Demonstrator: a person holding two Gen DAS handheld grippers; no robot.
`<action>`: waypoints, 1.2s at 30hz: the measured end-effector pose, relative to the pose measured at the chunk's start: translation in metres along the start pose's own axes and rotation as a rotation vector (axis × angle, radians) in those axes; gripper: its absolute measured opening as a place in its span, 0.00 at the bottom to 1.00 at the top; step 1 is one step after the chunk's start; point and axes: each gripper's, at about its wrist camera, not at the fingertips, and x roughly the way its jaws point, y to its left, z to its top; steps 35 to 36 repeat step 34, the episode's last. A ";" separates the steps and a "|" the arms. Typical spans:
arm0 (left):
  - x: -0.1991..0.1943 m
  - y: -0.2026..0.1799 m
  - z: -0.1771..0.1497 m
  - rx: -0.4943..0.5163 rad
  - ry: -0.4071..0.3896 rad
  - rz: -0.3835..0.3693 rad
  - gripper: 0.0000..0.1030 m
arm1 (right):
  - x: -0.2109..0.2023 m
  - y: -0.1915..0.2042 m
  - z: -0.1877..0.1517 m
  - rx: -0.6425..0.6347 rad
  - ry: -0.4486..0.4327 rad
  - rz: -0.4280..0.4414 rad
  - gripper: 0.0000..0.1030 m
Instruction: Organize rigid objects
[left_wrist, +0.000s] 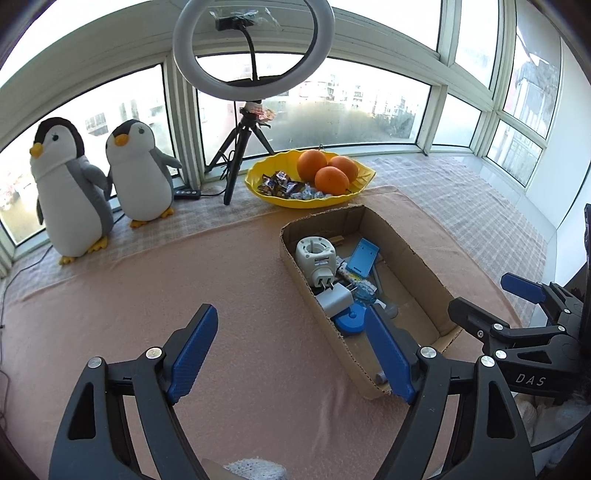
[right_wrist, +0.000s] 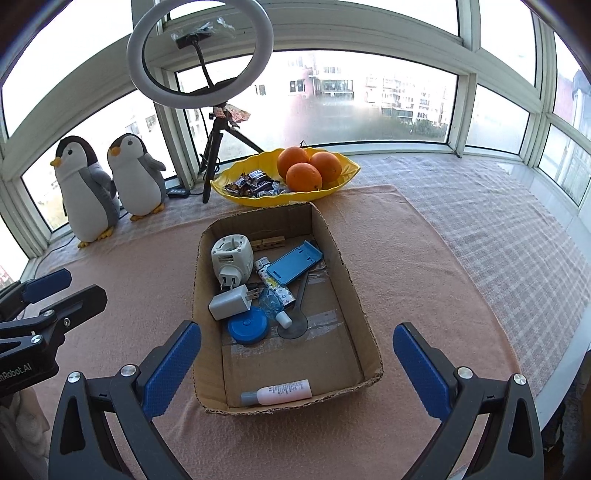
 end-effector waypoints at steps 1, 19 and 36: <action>-0.003 0.000 0.000 -0.002 -0.005 0.001 0.80 | -0.003 0.002 0.001 -0.005 -0.006 0.000 0.99; -0.015 0.001 0.001 -0.021 -0.013 0.007 0.80 | -0.016 0.012 0.003 -0.016 -0.036 0.011 0.99; -0.013 0.000 -0.001 -0.006 -0.031 0.026 0.80 | -0.012 0.010 0.002 -0.013 -0.026 0.010 0.99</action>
